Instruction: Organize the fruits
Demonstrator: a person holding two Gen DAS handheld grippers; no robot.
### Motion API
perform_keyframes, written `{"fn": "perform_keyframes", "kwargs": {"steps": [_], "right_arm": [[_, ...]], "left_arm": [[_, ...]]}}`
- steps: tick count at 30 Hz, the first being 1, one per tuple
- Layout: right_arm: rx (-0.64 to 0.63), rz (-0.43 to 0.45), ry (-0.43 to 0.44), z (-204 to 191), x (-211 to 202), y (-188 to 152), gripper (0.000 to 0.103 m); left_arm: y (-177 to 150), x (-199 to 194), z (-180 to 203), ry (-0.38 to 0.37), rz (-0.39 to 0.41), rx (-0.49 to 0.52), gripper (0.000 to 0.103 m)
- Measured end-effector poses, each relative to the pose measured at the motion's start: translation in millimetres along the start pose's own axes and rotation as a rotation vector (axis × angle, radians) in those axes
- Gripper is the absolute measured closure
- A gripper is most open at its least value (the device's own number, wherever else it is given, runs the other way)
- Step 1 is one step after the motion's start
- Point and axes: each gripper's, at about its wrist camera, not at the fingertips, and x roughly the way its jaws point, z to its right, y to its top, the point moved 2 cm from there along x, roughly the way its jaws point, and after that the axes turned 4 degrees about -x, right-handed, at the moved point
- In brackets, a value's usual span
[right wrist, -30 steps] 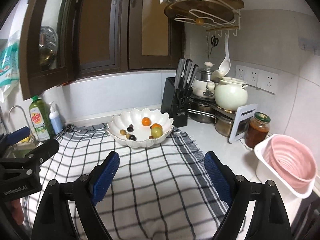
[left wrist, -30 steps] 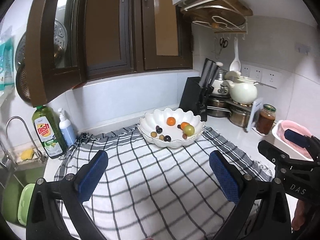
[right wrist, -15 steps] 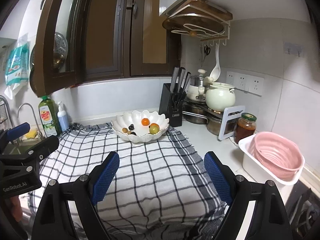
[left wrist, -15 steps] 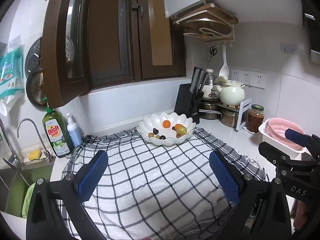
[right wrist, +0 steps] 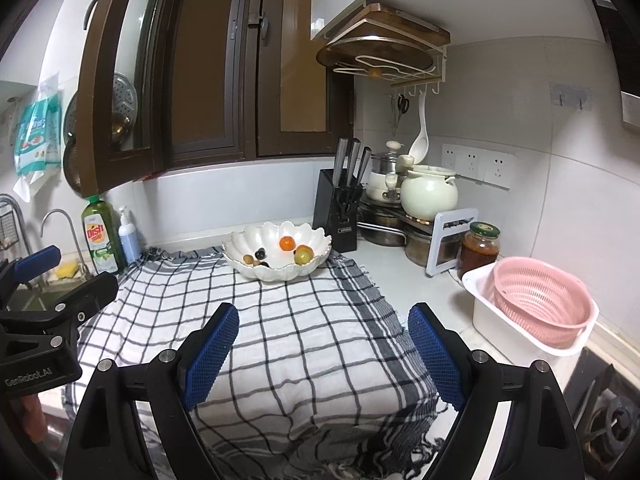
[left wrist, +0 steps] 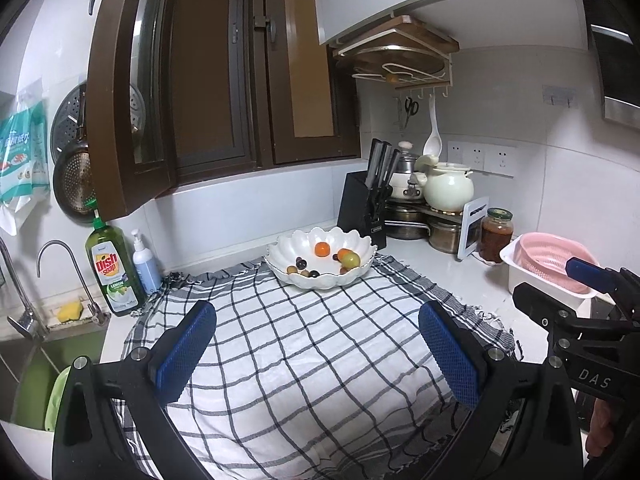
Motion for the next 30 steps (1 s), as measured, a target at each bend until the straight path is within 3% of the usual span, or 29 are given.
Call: {"fn": "perform_keyframes", "kwargs": {"steps": [30], "right_arm": [[0.011,0.0,-0.007,3.8,-10.0,-3.6,0.015]], "left_arm": [[1.0,-5.5,6.5,-0.01,0.004,0.009,0.0]]}}
